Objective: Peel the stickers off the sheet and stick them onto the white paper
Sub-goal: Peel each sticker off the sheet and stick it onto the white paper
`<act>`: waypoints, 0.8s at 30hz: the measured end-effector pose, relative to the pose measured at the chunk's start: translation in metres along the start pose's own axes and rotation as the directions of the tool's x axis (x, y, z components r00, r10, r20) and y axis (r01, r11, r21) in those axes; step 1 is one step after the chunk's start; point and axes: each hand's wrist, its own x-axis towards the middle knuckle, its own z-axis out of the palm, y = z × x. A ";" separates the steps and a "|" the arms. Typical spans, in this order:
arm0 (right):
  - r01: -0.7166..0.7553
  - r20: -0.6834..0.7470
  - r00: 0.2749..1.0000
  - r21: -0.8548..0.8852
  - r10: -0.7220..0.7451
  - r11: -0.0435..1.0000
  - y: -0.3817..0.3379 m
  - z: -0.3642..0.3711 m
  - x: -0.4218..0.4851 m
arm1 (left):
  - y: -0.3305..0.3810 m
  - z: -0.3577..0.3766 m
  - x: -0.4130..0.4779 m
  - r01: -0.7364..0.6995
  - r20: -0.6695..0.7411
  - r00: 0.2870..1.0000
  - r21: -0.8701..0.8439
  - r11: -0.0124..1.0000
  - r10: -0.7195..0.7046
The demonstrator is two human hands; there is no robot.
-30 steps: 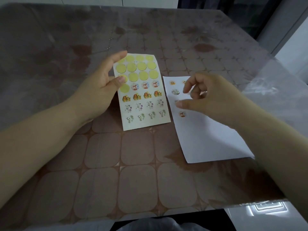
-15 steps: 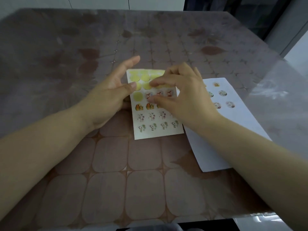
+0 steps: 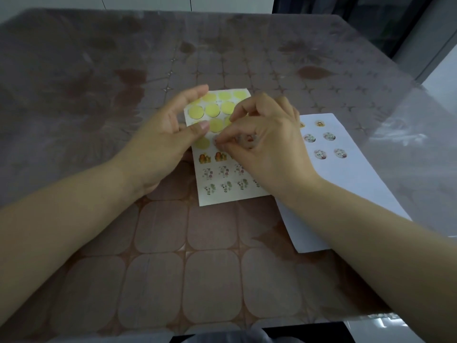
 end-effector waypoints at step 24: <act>-0.054 0.004 0.999 0.047 0.054 0.997 0.000 0.000 0.001 | 0.001 0.005 -0.003 -0.048 -0.010 0.999 0.063 0.997 0.048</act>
